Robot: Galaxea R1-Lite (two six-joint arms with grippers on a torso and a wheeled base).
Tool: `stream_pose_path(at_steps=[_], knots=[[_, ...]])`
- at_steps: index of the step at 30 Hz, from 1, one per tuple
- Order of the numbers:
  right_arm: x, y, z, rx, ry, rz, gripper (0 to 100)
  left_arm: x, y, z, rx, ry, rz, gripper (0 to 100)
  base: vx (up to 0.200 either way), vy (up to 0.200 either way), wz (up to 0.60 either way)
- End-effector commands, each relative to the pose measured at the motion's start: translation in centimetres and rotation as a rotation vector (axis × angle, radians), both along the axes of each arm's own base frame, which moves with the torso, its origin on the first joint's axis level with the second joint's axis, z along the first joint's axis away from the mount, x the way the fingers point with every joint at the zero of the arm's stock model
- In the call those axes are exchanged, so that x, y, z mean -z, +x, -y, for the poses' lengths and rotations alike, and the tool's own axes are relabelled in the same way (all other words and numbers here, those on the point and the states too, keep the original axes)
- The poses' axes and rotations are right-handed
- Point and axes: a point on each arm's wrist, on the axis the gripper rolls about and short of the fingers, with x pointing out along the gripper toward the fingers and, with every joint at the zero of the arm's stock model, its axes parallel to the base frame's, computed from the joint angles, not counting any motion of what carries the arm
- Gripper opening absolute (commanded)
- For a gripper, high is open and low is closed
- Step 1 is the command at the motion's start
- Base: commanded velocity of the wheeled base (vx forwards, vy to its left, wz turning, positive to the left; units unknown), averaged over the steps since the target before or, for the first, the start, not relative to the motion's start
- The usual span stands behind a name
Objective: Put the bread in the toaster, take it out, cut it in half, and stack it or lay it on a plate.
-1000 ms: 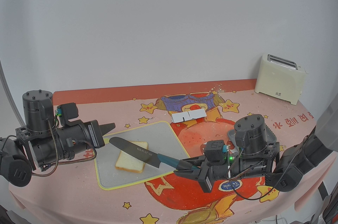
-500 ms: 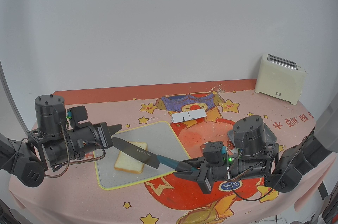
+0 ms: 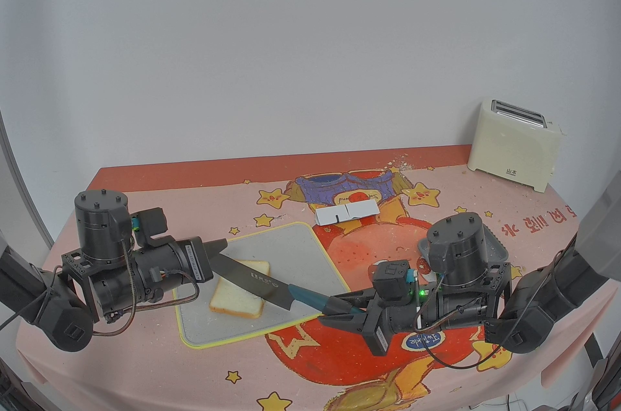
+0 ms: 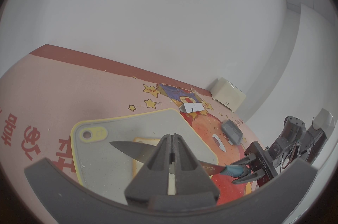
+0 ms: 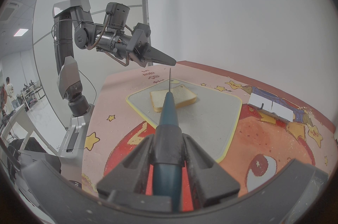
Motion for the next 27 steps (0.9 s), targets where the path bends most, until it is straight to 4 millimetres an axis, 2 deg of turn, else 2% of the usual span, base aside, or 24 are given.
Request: stream_pose_path(at_steps=[1,27], knots=[[0.08,0.01,-0.03,0.0,-0.002,-0.001,0,0.65,0.08,0.07,0.001,0.009,-0.023,0,0.0,0.0,0.0],[0.02,-0.08,-0.28,-0.006,0.002,0.0,0,1.62,-0.61,-0.25,0.0,0.022,-0.061,0,0.0,0.0,0.0]])
